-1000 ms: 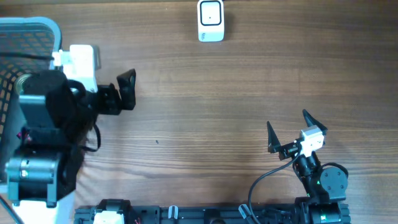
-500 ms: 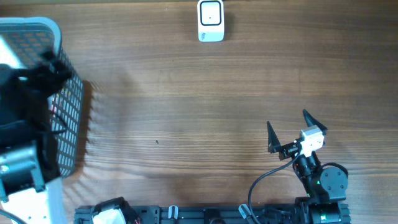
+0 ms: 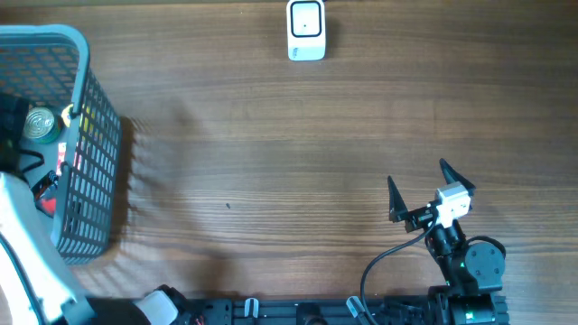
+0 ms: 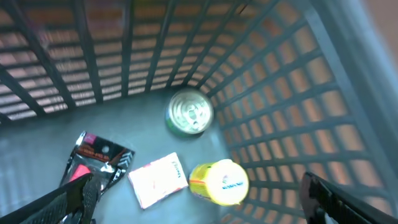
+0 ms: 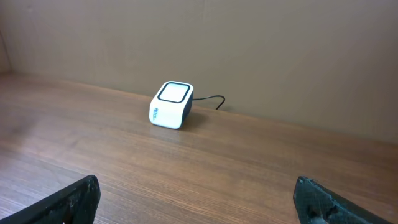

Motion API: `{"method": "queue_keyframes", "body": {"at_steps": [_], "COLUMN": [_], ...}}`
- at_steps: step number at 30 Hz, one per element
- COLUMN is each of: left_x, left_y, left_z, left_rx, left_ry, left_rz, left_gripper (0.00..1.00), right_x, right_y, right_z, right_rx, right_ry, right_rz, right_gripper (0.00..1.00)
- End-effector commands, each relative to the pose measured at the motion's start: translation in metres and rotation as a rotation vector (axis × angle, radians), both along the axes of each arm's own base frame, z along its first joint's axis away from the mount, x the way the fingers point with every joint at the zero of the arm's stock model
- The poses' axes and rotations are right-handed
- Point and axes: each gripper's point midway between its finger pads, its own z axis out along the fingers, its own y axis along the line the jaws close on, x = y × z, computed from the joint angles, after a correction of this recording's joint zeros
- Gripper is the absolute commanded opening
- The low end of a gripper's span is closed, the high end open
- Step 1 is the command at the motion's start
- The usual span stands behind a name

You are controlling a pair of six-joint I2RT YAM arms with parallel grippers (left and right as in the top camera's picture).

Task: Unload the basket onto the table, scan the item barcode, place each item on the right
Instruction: 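Grasp the yellow Mentos tub in the basket with the left gripper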

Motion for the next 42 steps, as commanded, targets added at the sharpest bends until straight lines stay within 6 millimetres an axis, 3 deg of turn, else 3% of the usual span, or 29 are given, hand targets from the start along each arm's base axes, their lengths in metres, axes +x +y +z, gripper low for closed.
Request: {"method": "queue_keyframes", "body": {"at_steps": [1,6,18,29,35,38,42], "left_x": [0.017,0.04,0.098,0.105,0.108,0.109,0.11], "left_y": [0.011,0.009,-0.02,-0.027,-0.027,-0.028,-0.027], "left_z": [-0.034,-0.072,-0.118,-0.186,-0.192,-0.192,-0.19], "left_rx": [-0.066,-0.15,-0.003,-0.092,-0.094,-0.091,-0.086], "left_ry": [0.039,0.061,0.21,0.312,0.314,0.313,0.306], "left_rz": [0.004,-0.059,-0.419,-0.445,-0.448,-0.449,-0.448], "left_gripper": [1.0,1.0,1.0,1.0,1.0,0.83,0.75], "right_x": [0.0,0.0,0.0,0.0,0.0,0.0,0.0], "right_y": [-0.002,-0.002,-0.002,-0.002,-0.002,-0.002,-0.002], "right_z": [0.001,0.001,0.001,0.001,0.001,0.001,0.001], "right_rx": [0.011,0.011,0.011,0.011,0.011,0.011,0.011], "right_ry": [0.0,0.0,0.0,0.0,0.0,-0.001,0.0], "right_rz": [-0.011,-0.011,-0.011,-0.011,-0.011,-0.011,-0.011], "right_gripper": [1.0,1.0,1.0,1.0,1.0,1.0,1.0]}}
